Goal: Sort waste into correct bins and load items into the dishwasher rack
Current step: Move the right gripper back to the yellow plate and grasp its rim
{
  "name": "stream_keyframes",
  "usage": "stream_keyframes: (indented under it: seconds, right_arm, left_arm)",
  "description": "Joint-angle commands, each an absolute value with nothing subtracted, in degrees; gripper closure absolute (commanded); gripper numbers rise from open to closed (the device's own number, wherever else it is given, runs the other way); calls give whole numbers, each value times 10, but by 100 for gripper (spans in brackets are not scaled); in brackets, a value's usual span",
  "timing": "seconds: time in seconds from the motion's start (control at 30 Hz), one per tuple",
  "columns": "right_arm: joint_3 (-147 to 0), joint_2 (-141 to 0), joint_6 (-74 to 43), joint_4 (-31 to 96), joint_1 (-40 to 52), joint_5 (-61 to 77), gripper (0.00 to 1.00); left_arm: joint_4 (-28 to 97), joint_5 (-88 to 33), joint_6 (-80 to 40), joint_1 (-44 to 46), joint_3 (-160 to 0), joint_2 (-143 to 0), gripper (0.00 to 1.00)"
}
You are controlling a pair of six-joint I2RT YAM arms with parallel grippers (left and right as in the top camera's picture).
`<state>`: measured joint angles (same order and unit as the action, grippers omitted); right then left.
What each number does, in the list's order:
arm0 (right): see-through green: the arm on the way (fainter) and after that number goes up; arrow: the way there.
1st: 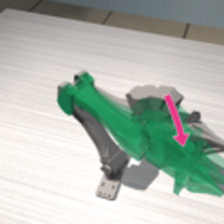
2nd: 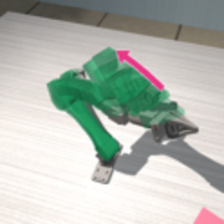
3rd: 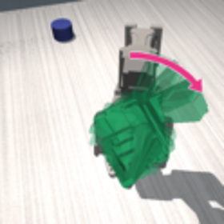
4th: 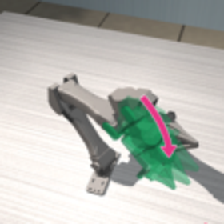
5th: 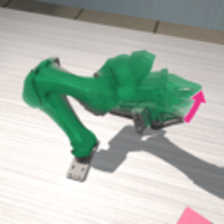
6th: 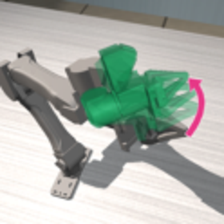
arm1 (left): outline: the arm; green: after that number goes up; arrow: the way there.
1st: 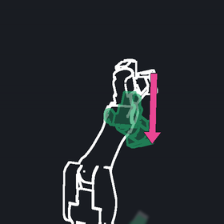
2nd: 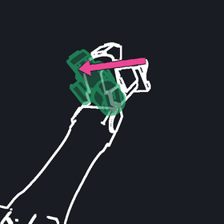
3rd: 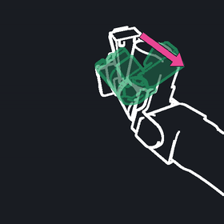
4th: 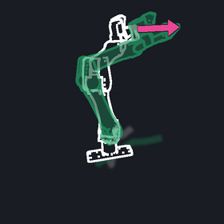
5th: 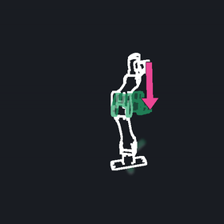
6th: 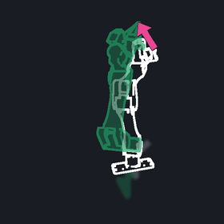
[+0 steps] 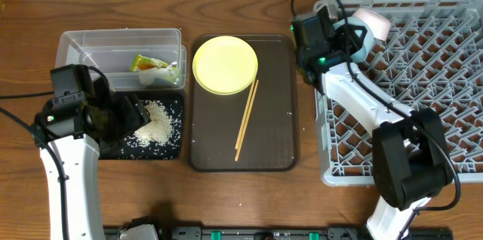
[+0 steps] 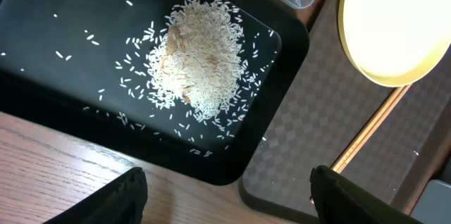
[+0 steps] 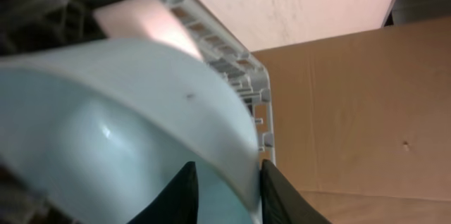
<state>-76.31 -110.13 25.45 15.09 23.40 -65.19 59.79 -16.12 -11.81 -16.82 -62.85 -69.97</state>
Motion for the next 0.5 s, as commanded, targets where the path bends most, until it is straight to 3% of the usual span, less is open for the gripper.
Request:
stream_keyframes:
  seconds: [0.0, 0.17, 0.47]
  right_arm:
    - [-768, -1109, 185, 192, 247, -644, 72]
    - [-768, -1103, 50, 282, 253, -577, 64]
    - [-768, -1023, 21, 335, 252, -420, 51]
  left_arm:
    - [599, -158, -115, -171, -637, -700, 23]
    - [599, -158, -115, -171, -636, -700, 23]
    - [599, -158, -115, -171, -636, -700, 23]
